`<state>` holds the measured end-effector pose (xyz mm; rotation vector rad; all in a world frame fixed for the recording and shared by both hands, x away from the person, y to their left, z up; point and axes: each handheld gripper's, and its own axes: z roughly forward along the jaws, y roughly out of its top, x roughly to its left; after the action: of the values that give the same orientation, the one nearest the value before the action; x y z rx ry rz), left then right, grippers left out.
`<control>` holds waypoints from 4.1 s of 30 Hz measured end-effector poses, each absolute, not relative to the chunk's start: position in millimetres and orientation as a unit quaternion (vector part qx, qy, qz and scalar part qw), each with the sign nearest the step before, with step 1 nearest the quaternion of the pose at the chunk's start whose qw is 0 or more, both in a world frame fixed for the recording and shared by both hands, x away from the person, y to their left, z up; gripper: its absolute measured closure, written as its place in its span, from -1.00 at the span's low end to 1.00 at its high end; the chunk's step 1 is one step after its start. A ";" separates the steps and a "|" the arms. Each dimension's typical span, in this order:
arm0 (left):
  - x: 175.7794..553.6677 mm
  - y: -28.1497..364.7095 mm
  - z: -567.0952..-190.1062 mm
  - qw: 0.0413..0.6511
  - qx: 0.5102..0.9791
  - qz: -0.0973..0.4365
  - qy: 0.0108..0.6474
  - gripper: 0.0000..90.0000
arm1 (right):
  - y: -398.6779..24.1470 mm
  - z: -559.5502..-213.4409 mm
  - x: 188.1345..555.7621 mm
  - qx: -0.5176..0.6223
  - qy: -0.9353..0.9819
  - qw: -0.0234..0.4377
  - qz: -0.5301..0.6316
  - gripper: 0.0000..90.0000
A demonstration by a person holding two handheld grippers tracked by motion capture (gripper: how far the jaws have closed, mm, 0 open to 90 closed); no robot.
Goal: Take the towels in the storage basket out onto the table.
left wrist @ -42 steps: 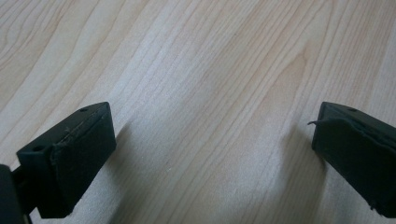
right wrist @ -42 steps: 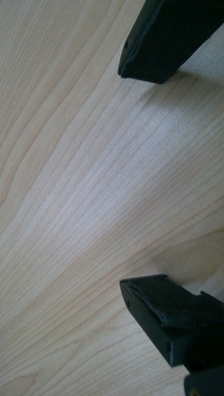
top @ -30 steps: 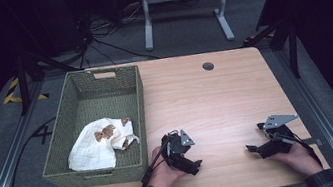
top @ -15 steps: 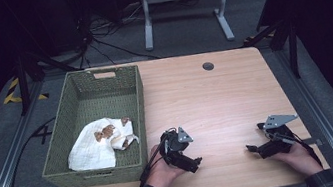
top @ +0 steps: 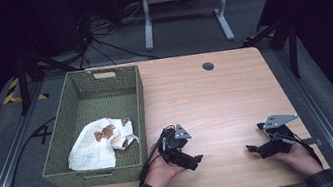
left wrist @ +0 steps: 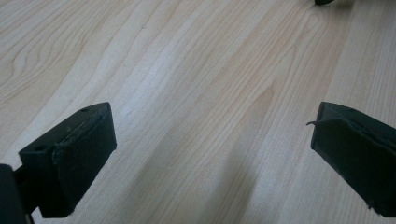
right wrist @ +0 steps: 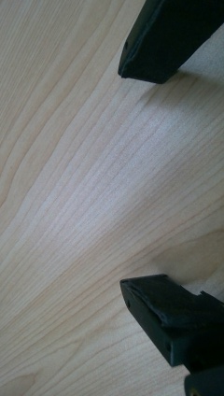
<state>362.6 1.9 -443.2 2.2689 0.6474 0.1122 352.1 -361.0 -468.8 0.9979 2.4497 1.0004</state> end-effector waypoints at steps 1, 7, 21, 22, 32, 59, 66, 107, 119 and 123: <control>363.0 1.8 -441.4 0.377 0.890 0.045 0.253 -0.98 | -361.0 -468.8 352.2 0.348 0.856 0.156 0.349 -0.97; 363.8 3.5 -433.2 0.382 0.887 0.039 0.258 -0.98 | -361.0 -468.8 352.1 0.349 0.856 0.156 0.349 -0.97; 364.3 2.5 -421.7 0.383 0.888 0.047 0.251 -0.96 | -360.9 -468.8 352.1 0.348 0.856 0.156 0.349 -0.97; 364.3 2.5 -421.7 0.383 0.888 0.047 0.251 -0.96 | -360.9 -468.8 352.1 0.348 0.856 0.156 0.349 -0.97; 365.1 2.6 -412.3 0.378 0.889 0.049 0.253 -0.95 | -360.9 -468.8 352.1 0.348 0.856 0.156 0.349 -0.97; 372.6 6.8 -377.2 0.380 0.892 0.056 0.240 -0.92 | -360.9 -468.8 352.1 0.348 0.856 0.156 0.349 -0.97; 375.8 13.0 -369.8 0.377 0.893 0.058 0.238 -0.91 | -360.9 -468.8 352.1 0.348 0.856 0.156 0.349 -0.97; 398.3 113.4 -334.0 0.371 0.867 0.102 0.317 -0.85 | -360.8 -469.0 352.1 0.349 0.855 0.157 0.350 -0.97; 400.7 145.8 -336.6 0.360 0.859 0.114 0.346 -0.83 | -360.8 -469.0 352.1 0.349 0.855 0.157 0.350 -0.97; 400.5 156.5 -338.0 0.353 0.856 0.125 0.357 -0.83 | -360.8 -469.0 352.1 0.348 0.855 0.157 0.350 -0.97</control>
<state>400.5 156.5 -338.0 2.2143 0.9237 0.3241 352.1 -360.8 -469.0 0.9973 2.4479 1.0008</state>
